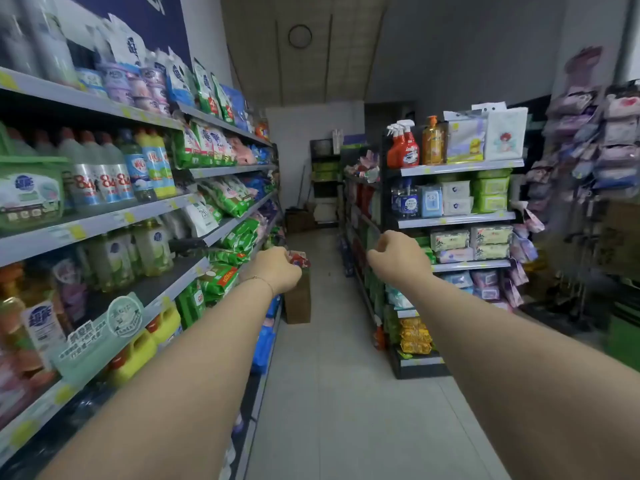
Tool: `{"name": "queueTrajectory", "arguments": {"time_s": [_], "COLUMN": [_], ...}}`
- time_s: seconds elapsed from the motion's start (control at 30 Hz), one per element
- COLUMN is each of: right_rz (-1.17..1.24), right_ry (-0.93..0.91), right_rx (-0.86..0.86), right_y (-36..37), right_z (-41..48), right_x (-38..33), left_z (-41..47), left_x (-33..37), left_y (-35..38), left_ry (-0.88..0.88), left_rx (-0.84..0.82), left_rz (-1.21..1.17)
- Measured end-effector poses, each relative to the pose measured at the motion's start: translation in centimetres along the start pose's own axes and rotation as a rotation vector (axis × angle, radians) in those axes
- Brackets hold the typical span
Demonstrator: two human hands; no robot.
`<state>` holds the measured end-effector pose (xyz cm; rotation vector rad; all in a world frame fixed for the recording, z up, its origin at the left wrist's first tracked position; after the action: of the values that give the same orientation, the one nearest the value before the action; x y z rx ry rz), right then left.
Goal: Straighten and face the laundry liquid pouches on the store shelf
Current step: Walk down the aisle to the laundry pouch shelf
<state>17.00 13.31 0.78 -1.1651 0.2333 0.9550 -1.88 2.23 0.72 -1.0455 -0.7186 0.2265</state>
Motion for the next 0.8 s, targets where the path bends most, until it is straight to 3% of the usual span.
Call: {"name": "queueTrajectory", "arguments": {"time_s": [0.27, 0.8], "right_rz": [-0.232, -0.485], "right_ry": [-0.152, -0.390], "right_rx": [-0.053, -0.099], "right_y": [5.5, 13.3], "right_z": [8.0, 33.0], "right_x": [0.5, 3.1], "left_z": [7.1, 31.7], "left_x": [-0.1, 6.8], "left_y": [3.2, 11.4], "left_ry": [0.000, 0.143], "left_rx": [-0.035, -0.016], "left_rz": [0.157, 0.448]}}
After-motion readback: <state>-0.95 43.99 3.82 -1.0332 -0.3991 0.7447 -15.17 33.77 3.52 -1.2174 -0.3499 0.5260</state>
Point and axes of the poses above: each hand's wrist, its own z-axis towards the middle knuckle, its own y-axis out of the palm, x = y × z, the point moved 3 cm from there along z, towards the middle knuckle, and after that the axes turned 4 degrees about x, right-handed, at the moved point
